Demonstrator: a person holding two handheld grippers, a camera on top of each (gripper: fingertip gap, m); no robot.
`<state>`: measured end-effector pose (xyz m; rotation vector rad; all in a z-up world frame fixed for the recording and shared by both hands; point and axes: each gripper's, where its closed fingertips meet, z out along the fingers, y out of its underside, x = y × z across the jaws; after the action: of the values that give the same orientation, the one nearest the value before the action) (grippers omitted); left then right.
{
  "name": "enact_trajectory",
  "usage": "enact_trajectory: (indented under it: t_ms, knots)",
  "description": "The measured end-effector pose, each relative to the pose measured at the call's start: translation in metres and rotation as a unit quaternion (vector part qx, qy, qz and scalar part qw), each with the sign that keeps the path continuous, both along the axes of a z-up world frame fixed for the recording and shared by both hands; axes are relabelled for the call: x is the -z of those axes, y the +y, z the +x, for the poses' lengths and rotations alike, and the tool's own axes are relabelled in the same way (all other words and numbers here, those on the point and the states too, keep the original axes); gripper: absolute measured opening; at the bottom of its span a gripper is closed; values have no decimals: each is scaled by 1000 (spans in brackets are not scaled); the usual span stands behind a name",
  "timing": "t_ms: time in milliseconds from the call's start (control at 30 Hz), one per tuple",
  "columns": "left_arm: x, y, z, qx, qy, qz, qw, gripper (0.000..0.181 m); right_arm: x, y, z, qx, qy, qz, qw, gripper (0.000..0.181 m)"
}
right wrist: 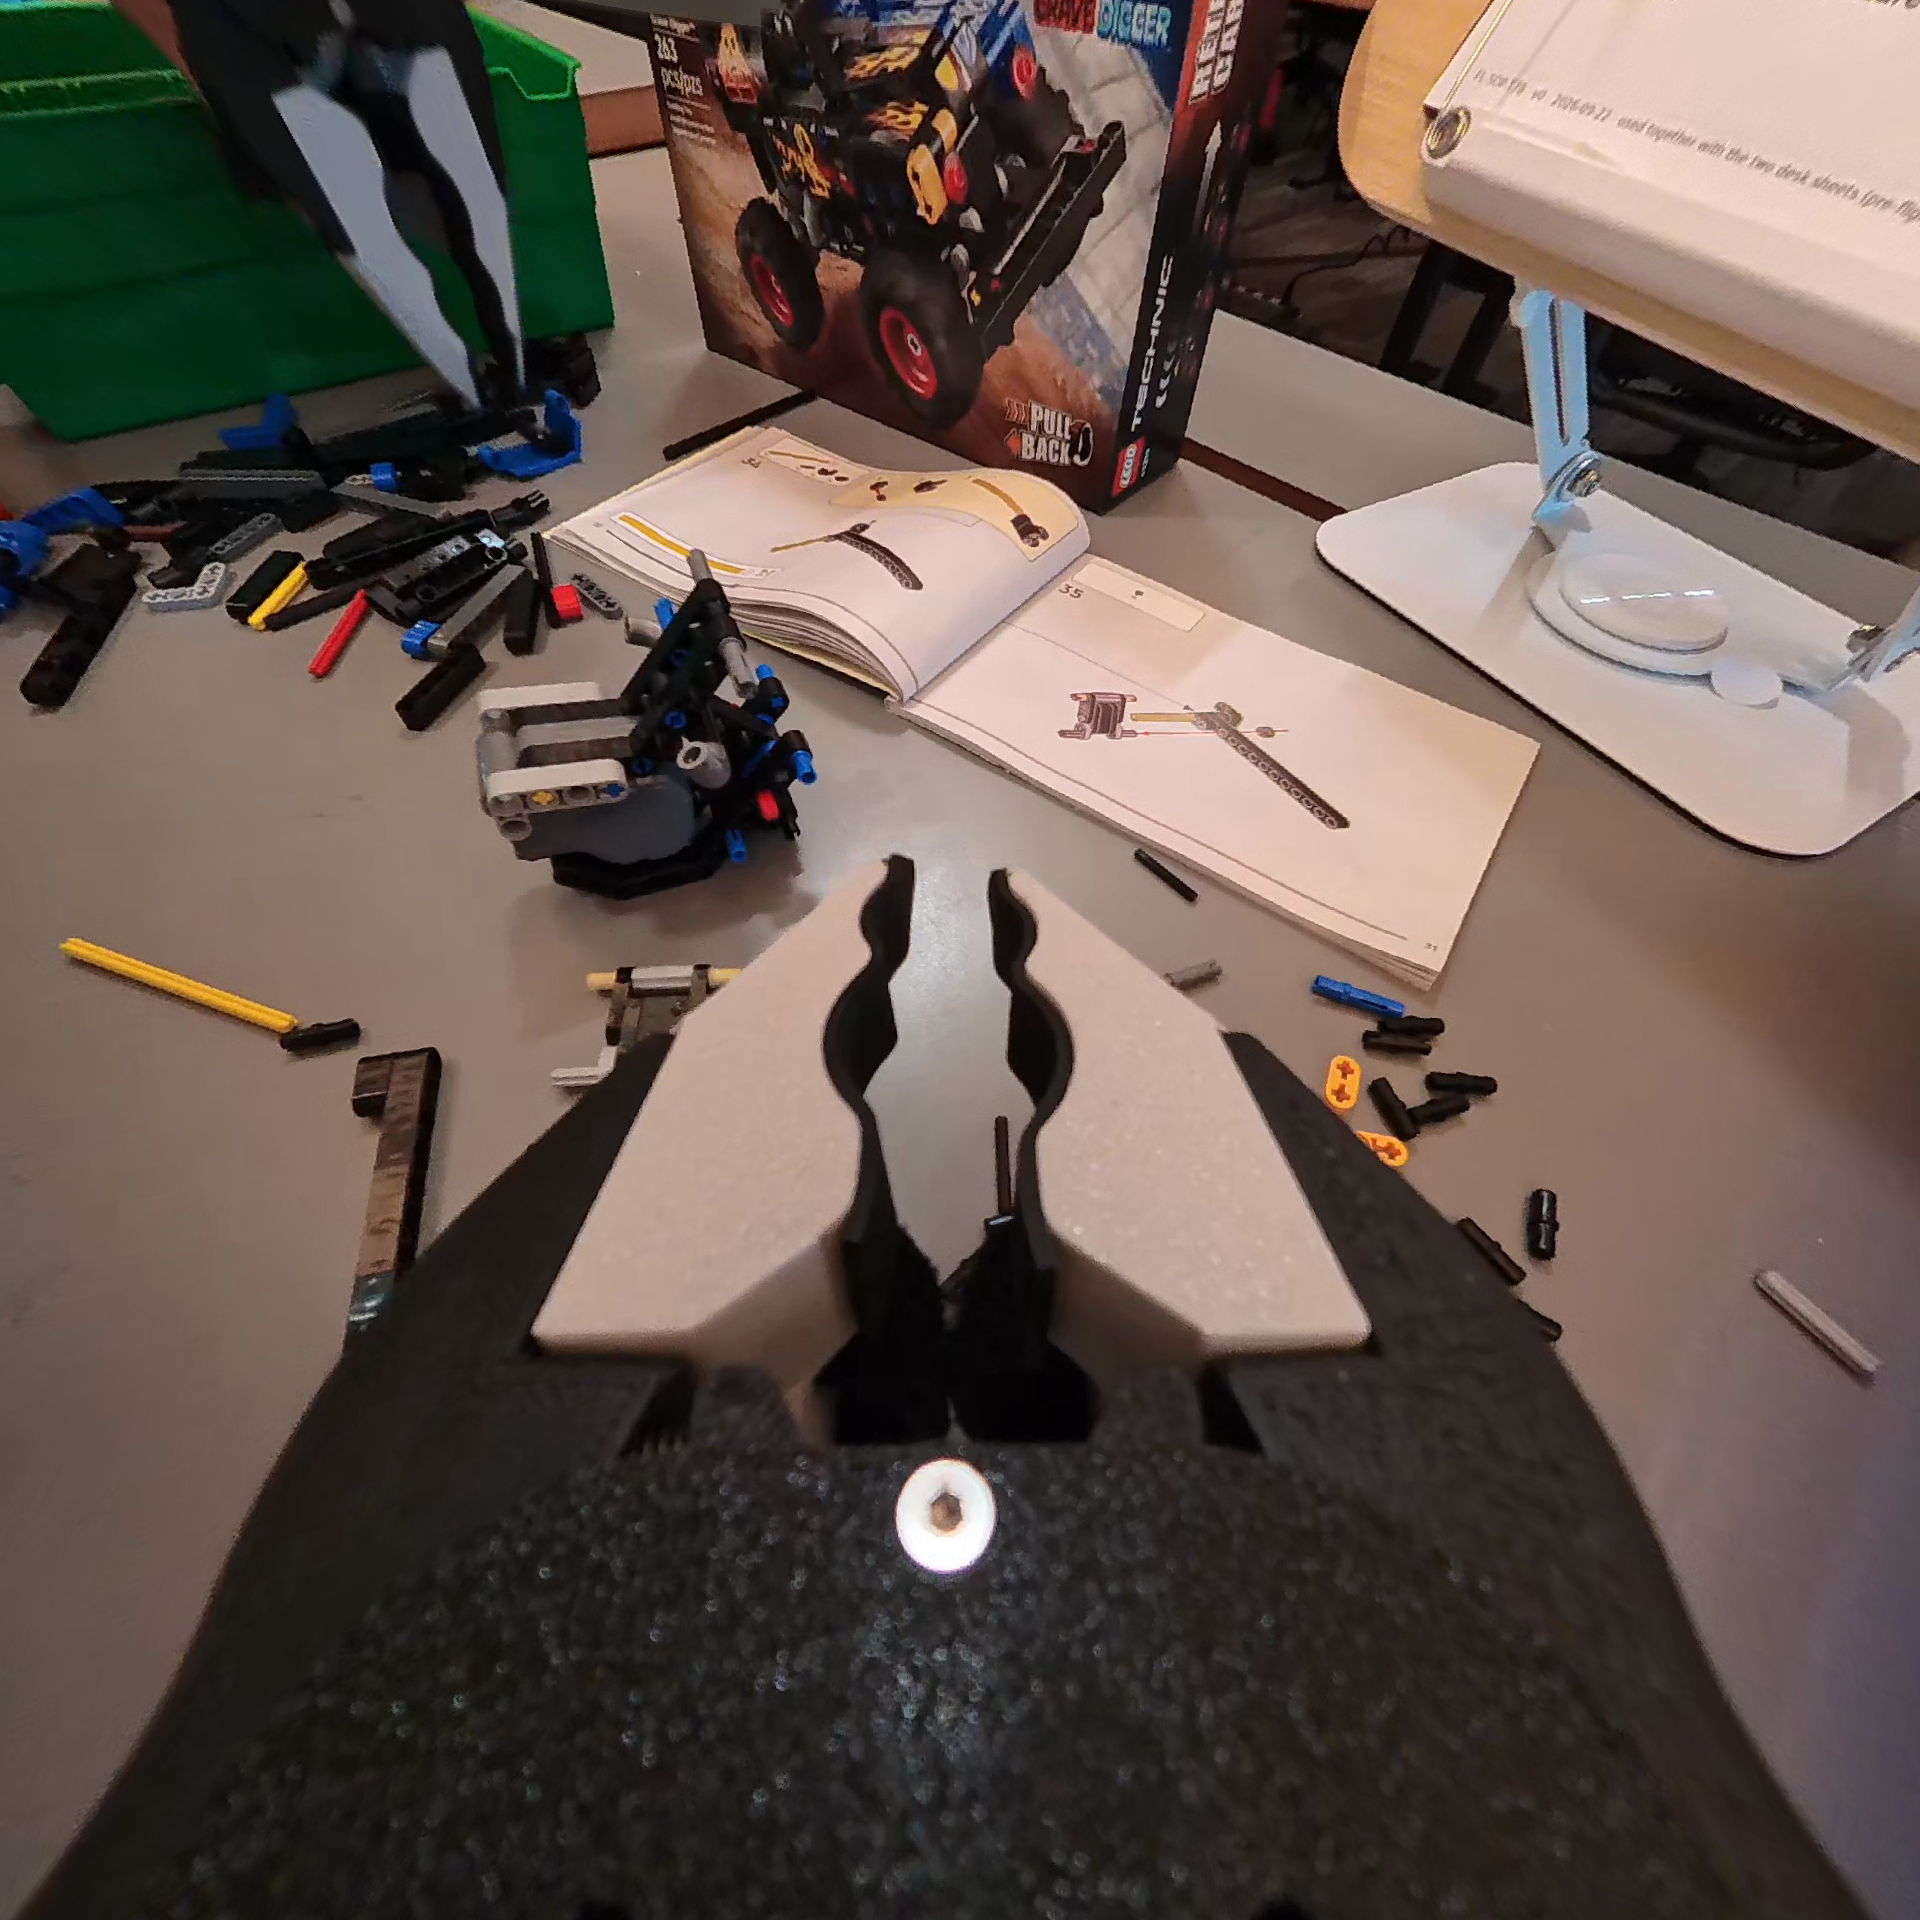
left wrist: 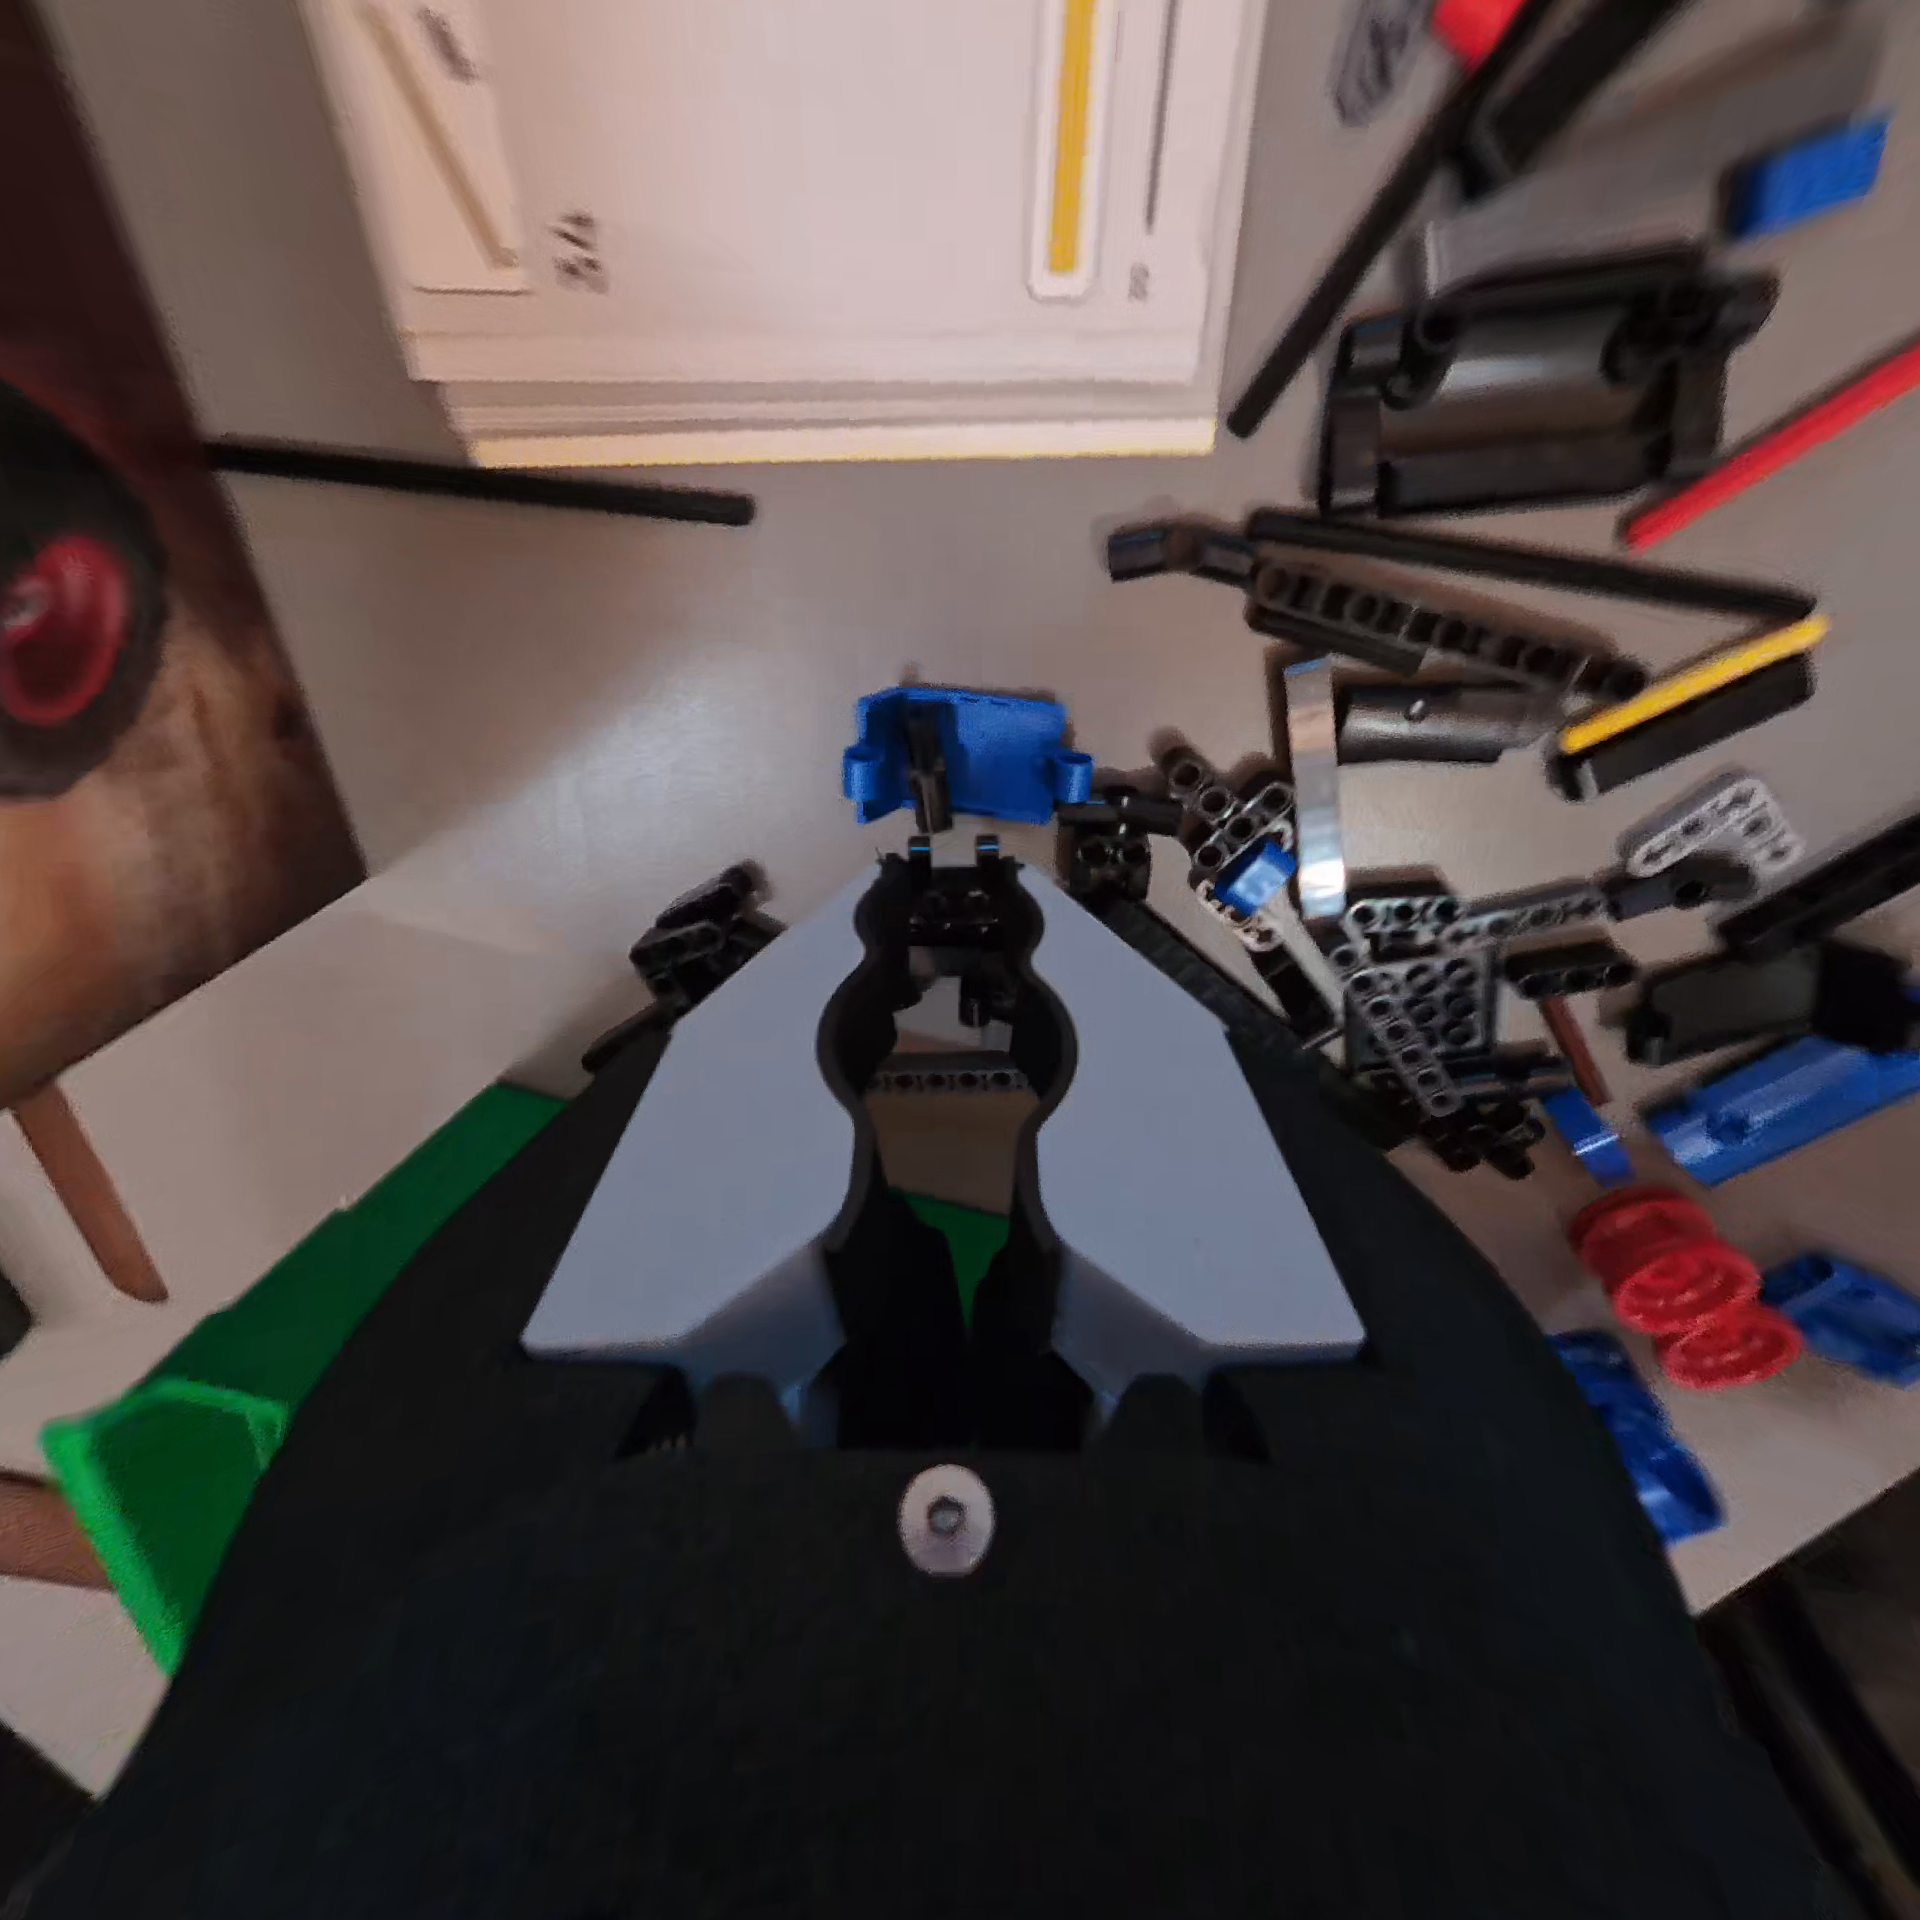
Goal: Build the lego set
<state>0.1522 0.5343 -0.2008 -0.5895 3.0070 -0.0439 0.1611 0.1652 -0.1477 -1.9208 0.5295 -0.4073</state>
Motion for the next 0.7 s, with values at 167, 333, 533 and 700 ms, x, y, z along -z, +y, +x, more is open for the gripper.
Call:
enact_trajectory:
  t_ms: [167,333,533,700]
  knots:
    - [-62,-62,18,-132,-112,-203,964,14,2,1,0,-1,1,-4,1000,14]
    - [-92,-98,33,-246,-230,-325,884,15,1,1,0,1,-9,-11,1000,14]
    - [-83,-149,-12,-293,-179,-423,839,14,-3,0,-1,0,-16,-10,1000,14]
    - [-26,-195,-115,-296,40,-373,879,14,-4,5,-7,-12,-16,-6,1000,14]
